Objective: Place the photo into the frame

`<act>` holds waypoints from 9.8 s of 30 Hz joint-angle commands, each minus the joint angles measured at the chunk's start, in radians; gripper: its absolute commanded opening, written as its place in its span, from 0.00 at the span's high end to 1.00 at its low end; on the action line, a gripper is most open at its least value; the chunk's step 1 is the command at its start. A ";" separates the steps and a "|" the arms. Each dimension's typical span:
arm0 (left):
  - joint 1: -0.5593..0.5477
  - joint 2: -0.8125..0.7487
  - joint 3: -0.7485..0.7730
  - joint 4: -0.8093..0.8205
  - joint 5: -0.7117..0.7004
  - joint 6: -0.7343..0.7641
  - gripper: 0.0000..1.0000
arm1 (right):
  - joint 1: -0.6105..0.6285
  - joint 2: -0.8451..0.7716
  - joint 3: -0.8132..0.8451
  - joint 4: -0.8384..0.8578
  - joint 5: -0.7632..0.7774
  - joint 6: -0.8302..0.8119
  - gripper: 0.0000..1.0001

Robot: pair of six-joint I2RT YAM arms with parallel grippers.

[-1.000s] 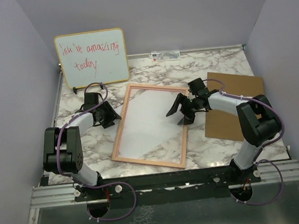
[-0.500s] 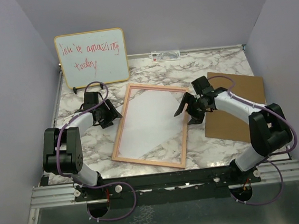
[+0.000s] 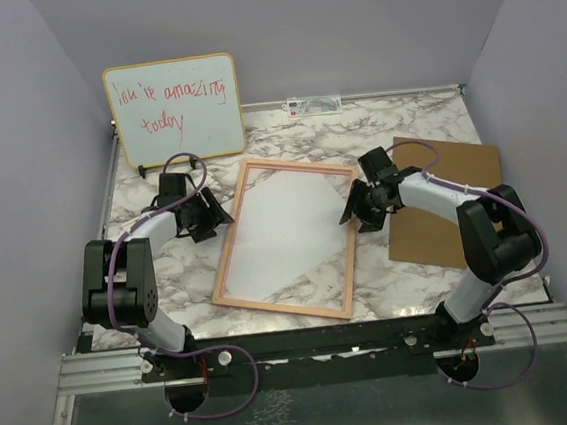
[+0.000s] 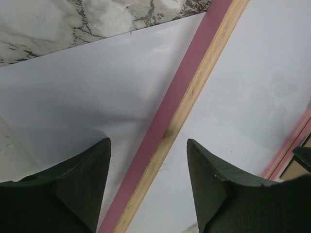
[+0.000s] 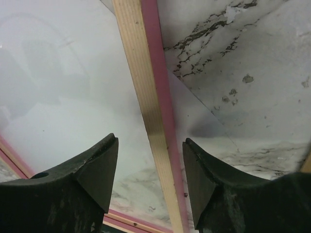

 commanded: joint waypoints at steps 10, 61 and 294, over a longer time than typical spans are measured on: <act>-0.030 0.082 0.041 0.064 0.297 0.017 0.37 | 0.006 0.035 0.023 0.153 -0.096 -0.032 0.49; -0.010 0.119 0.148 -0.160 -0.207 0.034 0.34 | 0.369 0.584 0.847 0.150 -0.174 0.054 0.47; 0.162 0.142 0.037 -0.011 -0.023 -0.023 0.32 | 0.469 0.888 1.361 -0.050 0.060 -0.366 0.42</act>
